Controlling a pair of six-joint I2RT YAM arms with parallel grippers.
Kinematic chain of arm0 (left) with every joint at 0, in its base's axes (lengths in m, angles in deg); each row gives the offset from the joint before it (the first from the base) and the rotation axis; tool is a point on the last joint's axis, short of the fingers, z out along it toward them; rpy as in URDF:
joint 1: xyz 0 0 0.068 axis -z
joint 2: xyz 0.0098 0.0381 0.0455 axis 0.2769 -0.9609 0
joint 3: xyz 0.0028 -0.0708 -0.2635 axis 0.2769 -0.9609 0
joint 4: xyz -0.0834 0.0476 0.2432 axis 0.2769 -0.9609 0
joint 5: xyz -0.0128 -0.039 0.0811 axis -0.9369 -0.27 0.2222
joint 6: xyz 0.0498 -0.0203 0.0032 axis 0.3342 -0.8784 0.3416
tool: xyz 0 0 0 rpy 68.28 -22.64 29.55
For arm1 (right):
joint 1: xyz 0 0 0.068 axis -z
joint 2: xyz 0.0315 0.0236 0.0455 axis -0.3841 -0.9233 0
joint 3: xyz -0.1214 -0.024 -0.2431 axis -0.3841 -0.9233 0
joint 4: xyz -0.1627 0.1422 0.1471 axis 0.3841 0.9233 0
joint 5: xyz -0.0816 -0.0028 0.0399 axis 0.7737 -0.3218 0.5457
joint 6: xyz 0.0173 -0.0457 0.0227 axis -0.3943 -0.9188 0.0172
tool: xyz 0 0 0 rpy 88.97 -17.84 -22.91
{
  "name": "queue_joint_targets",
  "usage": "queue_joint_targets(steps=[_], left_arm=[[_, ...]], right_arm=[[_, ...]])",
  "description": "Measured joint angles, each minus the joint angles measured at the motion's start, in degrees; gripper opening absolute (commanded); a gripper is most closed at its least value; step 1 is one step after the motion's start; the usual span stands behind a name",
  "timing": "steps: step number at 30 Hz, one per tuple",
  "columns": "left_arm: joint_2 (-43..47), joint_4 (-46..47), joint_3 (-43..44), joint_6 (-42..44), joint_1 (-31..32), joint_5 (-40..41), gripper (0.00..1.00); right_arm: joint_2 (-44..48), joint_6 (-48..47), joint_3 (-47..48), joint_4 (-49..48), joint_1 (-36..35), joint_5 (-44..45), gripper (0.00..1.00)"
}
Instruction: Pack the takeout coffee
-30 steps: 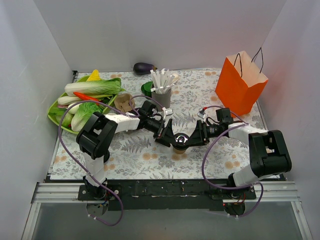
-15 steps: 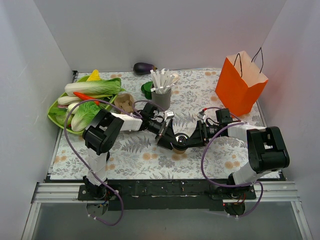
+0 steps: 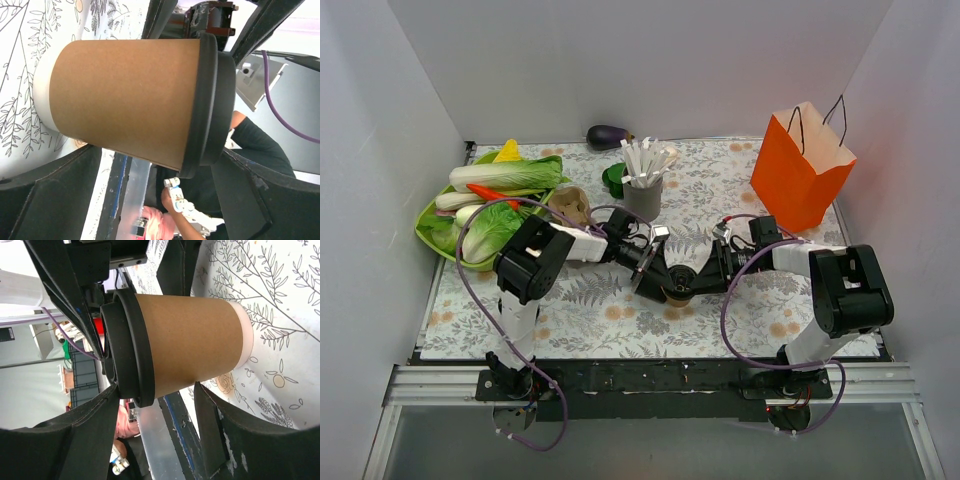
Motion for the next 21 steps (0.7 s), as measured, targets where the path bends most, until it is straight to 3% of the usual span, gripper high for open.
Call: queue_joint_targets(steps=[12,17,21], left_arm=[[-4.5,8.8,-0.6,-7.6,-1.0,-5.8,0.86],[-3.8,9.6,-1.2,-8.2,-1.1,-5.2,0.88],[-1.5,13.2,-4.1,-9.0,-1.1,-3.7,0.89]], right_arm=[[-5.0,-0.8,4.6,1.9,0.0,-1.2,0.67],[-4.9,-3.3,6.4,2.0,0.0,0.0,0.73],[-3.8,-3.8,7.8,0.0,0.0,1.9,0.89]])
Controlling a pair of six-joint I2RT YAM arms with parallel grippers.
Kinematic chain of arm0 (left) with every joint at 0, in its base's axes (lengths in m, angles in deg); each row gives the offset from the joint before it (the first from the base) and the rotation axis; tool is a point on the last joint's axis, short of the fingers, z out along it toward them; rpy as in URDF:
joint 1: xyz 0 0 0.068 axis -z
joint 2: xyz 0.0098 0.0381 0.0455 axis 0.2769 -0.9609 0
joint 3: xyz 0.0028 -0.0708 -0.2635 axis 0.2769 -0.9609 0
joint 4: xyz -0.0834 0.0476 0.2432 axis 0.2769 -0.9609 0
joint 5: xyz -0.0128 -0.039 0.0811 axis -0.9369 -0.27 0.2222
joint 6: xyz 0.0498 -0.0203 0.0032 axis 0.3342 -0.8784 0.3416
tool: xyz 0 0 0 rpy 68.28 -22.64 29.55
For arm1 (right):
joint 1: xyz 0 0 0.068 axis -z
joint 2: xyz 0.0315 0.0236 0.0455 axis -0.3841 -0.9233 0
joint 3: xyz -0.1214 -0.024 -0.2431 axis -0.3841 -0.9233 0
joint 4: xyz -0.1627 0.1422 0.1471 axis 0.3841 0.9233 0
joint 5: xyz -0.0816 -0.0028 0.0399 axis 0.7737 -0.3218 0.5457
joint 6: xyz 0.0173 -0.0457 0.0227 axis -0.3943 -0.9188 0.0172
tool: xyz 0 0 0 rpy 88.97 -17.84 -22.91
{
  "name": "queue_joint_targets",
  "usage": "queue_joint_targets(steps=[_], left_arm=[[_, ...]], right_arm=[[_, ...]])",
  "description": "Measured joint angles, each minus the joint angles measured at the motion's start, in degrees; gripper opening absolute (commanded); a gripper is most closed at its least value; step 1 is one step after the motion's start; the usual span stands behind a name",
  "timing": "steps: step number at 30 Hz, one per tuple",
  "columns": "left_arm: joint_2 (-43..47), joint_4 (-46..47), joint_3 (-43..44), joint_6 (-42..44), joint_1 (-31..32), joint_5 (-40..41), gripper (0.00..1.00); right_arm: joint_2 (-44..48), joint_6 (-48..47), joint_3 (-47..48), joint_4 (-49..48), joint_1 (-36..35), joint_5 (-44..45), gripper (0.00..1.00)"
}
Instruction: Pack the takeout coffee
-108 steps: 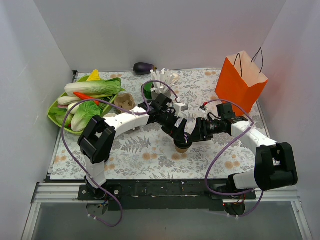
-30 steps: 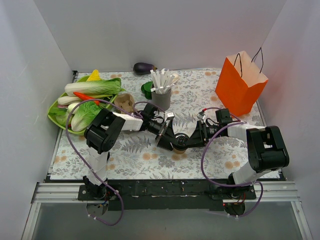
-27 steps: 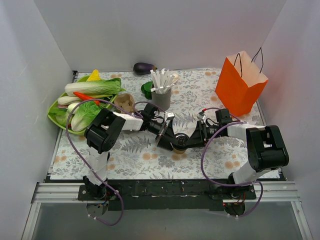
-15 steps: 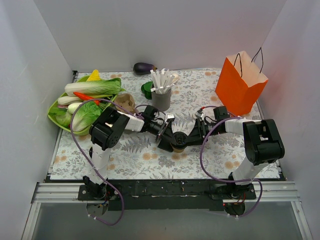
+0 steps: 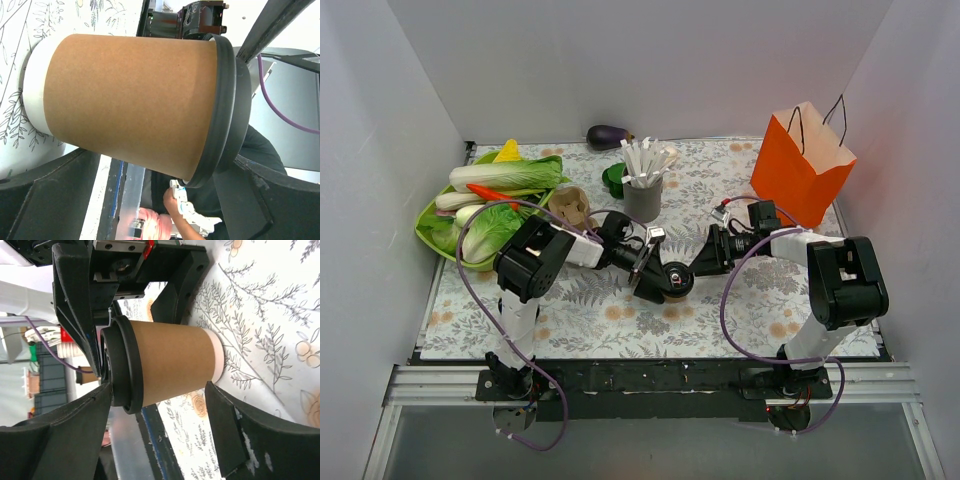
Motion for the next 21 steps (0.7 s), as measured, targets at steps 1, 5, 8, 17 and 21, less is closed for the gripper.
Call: queue_joint_targets(steps=[1,5,8,17,21], left_arm=[[0.2,0.7,-0.3,-0.2,0.0,0.1,0.89],[0.4,5.3,-1.6,-3.1,0.0,0.8,0.89],[0.4,7.4,-1.7,-4.6,-0.2,1.4,0.90],[0.4,9.4,-0.7,-6.7,-0.6,3.3,0.90],[0.4,10.7,-0.5,-8.6,-0.8,4.3,0.89]], right_arm=[[0.2,0.4,0.0,-1.0,0.0,0.2,0.91],[0.2,2.6,-0.2,-4.5,0.1,0.5,0.92],[-0.1,3.8,-0.2,-6.2,0.1,0.5,0.93],[-2.8,4.5,1.1,-7.4,0.0,0.3,0.89],[-3.5,4.5,1.4,-7.4,0.0,0.5,0.86]])
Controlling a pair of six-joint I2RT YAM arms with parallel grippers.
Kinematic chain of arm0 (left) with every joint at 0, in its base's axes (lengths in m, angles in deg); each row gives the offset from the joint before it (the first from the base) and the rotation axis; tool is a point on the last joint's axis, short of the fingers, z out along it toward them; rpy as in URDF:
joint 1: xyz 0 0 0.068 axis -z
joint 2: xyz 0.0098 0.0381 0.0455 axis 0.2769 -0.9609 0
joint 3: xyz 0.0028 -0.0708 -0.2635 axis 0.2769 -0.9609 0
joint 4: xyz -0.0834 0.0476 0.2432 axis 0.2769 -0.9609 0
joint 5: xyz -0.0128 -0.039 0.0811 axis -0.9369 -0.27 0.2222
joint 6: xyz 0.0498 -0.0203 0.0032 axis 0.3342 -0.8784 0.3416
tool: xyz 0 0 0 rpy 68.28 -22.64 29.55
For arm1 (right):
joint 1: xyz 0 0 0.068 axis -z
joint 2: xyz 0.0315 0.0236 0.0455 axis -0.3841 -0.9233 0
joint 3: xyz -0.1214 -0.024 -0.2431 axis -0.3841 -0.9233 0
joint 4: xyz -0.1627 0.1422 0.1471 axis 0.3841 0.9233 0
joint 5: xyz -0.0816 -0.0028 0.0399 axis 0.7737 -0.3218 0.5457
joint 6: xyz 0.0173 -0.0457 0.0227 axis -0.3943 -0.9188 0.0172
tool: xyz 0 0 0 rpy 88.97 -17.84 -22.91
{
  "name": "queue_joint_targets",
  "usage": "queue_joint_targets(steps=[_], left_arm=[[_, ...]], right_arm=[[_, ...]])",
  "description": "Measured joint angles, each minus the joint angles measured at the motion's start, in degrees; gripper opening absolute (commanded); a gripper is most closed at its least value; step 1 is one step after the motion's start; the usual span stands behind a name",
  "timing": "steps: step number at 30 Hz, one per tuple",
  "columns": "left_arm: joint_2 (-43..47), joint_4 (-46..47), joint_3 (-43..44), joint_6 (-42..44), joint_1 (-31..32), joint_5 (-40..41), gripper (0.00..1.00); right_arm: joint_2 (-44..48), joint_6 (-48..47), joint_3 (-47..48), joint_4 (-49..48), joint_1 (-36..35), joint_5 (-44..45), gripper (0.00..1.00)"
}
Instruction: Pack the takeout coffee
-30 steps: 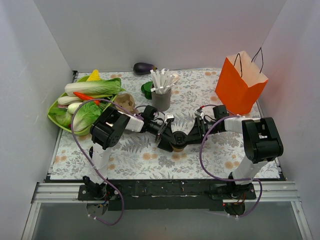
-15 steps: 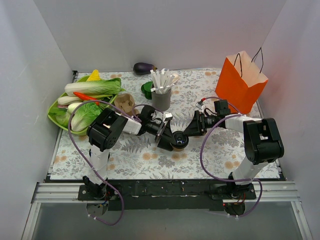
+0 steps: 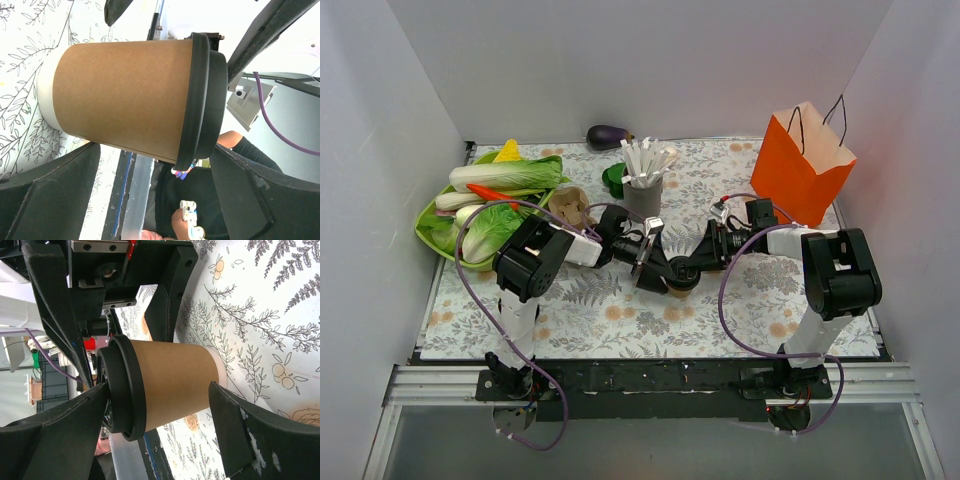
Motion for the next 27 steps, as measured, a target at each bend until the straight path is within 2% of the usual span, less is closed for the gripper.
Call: queue_joint_targets(steps=[8,18,22,27], left_arm=[[-0.3,8.9,0.0,-8.0,-0.4,-0.9,0.89],[-3.0,14.7,0.0,-16.6,-0.7,0.4,0.89],[-3.6,12.7,0.0,-17.5,-1.0,2.6,0.89],[-3.0,7.5,0.5,-14.7,-1.0,4.8,0.89]], right_arm=[[-1.1,1.2,0.0,-0.9,0.5,-0.9,0.83],[-1.3,1.9,-1.1,-2.1,0.7,-1.2,0.82],[-1.3,1.9,-1.1,-2.1,0.7,-1.2,0.82],[-1.4,1.9,-1.1,-2.1,0.7,-1.3,0.81]])
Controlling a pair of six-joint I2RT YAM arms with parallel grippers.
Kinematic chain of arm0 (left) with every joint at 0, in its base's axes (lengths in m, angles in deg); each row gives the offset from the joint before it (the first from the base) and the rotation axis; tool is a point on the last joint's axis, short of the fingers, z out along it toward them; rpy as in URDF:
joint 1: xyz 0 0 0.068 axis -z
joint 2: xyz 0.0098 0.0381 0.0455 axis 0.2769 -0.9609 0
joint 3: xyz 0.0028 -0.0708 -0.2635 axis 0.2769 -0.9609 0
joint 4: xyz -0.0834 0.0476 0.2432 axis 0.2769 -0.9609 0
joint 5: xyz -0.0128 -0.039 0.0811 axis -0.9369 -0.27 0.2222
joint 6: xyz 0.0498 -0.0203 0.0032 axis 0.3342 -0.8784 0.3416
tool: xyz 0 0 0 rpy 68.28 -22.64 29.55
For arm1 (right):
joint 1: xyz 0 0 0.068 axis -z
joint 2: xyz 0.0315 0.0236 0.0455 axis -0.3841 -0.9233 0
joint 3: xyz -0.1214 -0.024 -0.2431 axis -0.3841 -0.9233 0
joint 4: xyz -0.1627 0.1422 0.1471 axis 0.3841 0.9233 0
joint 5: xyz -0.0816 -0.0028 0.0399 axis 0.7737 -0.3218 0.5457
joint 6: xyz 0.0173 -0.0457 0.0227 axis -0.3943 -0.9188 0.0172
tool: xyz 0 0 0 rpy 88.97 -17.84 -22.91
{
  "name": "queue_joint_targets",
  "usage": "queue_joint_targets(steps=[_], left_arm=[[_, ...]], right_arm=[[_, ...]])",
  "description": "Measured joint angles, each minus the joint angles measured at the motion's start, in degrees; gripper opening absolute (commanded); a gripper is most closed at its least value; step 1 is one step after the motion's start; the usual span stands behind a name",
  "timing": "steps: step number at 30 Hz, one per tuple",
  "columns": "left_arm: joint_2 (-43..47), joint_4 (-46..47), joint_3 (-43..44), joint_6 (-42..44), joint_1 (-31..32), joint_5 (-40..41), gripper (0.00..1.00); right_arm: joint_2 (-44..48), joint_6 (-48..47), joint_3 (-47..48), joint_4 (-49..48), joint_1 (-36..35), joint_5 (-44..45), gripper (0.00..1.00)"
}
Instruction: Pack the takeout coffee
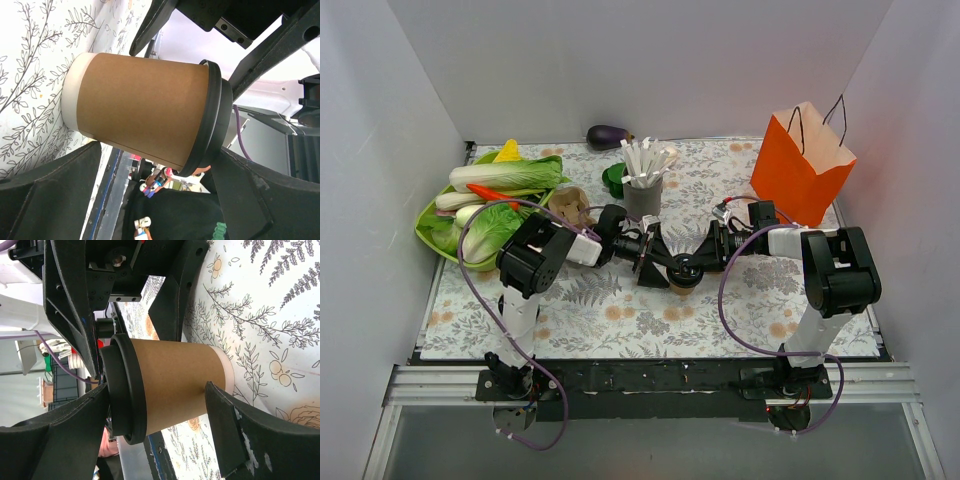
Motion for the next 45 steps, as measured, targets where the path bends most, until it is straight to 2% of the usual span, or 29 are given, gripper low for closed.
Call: queue_joint_targets(steps=[13,16,23,29,40,45], left_arm=[[1.9,-7.1,-0.3,2.4,-0.1,2.5,0.91],[2.4,-11.1,1.1,5.0,-0.1,2.6,0.91],[4.5,-23.0,6.2,20.2,-0.1,5.1,0.92],[5.2,-38.1,16.2,35.6,0.0,7.5,0.93],[14.4,-52.4,15.6,49.4,0.0,9.2,0.94],[19.1,-59.1,13.6,56.7,0.0,13.3,0.93]], right_arm=[[-1.1,0.2,0.1,-0.4,0.2,-0.8,0.80],[-1.1,-0.1,0.4,0.0,0.2,-0.9,0.82],[0.3,-6.8,4.0,4.4,0.0,1.7,0.93],[5.4,-11.5,5.3,6.1,0.0,3.5,0.94],[14.0,-19.5,6.3,12.2,0.0,6.8,0.93],[17.9,-24.7,8.1,16.5,0.0,8.8,0.90]])
